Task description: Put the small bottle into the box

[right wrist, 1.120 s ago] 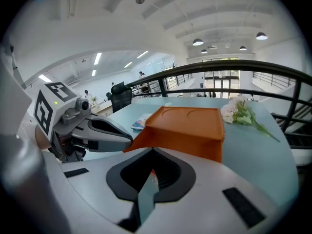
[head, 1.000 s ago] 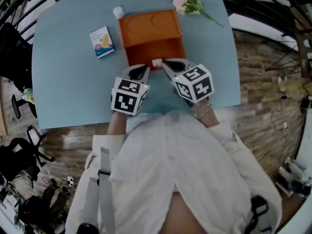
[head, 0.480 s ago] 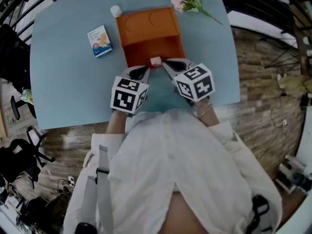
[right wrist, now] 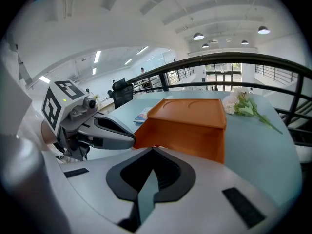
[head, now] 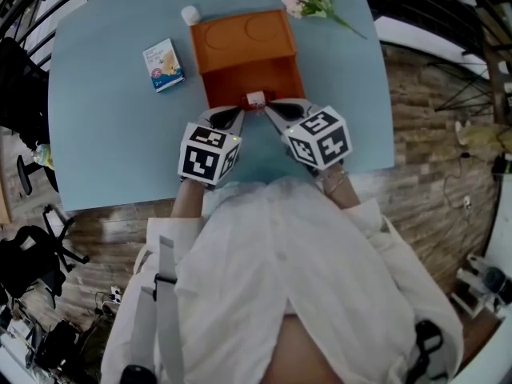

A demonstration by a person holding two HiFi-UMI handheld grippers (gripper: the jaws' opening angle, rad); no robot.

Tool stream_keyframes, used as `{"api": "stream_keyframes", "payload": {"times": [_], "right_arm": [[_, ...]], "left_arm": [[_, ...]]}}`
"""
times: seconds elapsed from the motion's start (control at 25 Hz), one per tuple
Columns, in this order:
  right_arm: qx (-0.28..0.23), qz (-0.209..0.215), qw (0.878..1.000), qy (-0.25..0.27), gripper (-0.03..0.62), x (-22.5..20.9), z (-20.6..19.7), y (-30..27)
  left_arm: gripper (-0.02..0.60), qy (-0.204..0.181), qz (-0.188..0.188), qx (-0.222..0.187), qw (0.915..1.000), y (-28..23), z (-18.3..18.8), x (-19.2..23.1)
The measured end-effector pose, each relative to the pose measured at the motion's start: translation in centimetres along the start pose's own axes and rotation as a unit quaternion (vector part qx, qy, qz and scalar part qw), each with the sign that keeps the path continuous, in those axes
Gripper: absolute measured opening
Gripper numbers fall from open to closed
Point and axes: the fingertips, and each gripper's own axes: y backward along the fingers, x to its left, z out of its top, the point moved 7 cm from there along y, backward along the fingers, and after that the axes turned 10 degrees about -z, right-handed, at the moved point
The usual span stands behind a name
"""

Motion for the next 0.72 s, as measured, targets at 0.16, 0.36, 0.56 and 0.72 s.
{"api": "stream_keyframes", "payload": {"times": [0.16, 0.36, 0.56, 0.72], "right_arm": [[0.001, 0.001, 1.000, 0.006, 0.002, 0.07, 0.16, 0.03], [0.002, 0.002, 1.000, 0.006, 0.002, 0.05, 0.17, -0.05], [0.003, 0.001, 1.000, 0.010, 0.000, 0.15, 0.07, 0.00], [0.001, 0.004, 1.000, 0.012, 0.000, 0.31, 0.09, 0.06]], "left_arm": [[0.003, 0.005, -0.001, -0.002, 1.0000, 0.06, 0.06, 0.10], [0.003, 0.007, -0.004, -0.002, 1.0000, -0.08, 0.14, 0.07], [0.003, 0.006, -0.008, 0.003, 0.9999, -0.32, 0.13, -0.06], [0.003, 0.005, -0.009, 0.003, 0.9999, -0.30, 0.09, 0.05]]}}
